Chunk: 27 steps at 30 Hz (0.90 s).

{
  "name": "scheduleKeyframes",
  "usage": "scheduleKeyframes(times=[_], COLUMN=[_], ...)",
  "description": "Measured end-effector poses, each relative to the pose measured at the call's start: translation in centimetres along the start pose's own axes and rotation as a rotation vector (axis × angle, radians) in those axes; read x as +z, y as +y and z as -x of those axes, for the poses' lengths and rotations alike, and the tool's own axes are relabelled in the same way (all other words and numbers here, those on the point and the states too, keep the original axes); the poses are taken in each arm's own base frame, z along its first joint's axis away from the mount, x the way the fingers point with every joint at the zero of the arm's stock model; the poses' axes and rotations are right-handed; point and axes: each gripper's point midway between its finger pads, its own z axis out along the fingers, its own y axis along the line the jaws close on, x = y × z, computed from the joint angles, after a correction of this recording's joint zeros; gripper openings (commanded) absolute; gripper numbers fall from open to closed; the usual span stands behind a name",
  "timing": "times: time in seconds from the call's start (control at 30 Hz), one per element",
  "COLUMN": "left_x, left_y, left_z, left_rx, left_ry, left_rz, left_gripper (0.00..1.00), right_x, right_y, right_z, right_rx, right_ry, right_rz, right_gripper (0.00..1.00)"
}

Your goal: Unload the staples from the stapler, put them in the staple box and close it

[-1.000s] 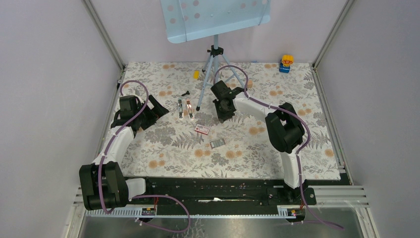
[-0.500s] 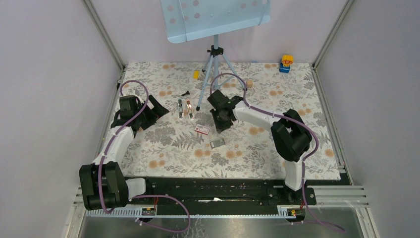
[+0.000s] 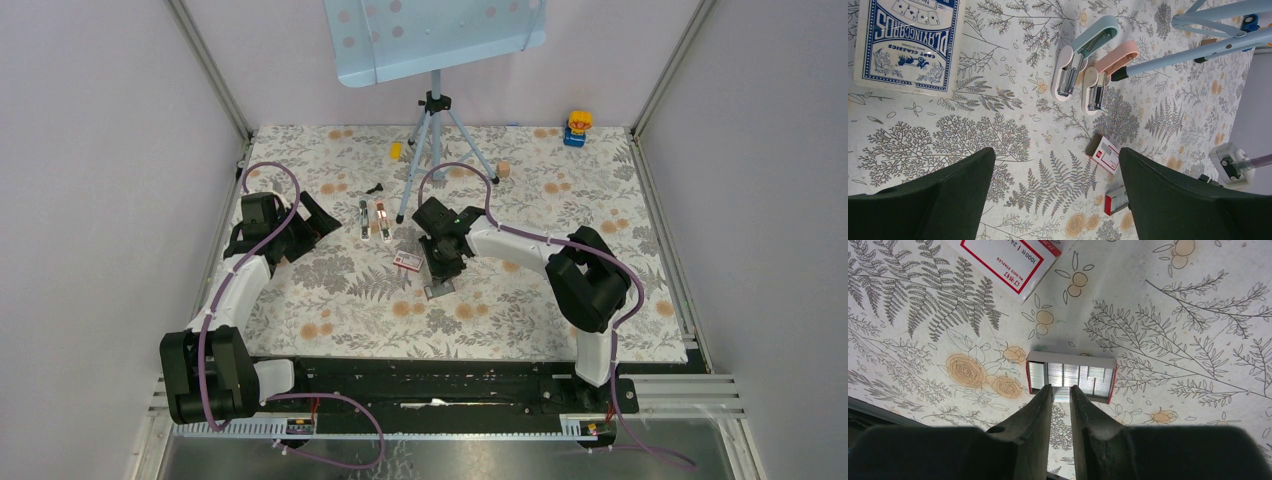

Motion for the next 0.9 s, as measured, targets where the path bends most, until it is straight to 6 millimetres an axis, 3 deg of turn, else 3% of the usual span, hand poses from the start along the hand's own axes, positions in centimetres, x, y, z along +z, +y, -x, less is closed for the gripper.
scheduleKeyframes(times=[0.67, 0.9], left_x=[0.0, 0.0], left_y=[-0.01, -0.01], left_z=[0.0, 0.0], left_rx=[0.0, 0.0], left_ry=[0.0, 0.0], left_rz=[0.0, 0.0], left_gripper=[0.99, 0.99], right_x=[0.08, -0.15], right_y=[0.2, 0.19], right_z=[-0.28, 0.28], right_rx=[-0.006, -0.013], right_ry=[0.004, -0.014], right_rz=[0.001, -0.008], right_gripper=[0.29, 0.33])
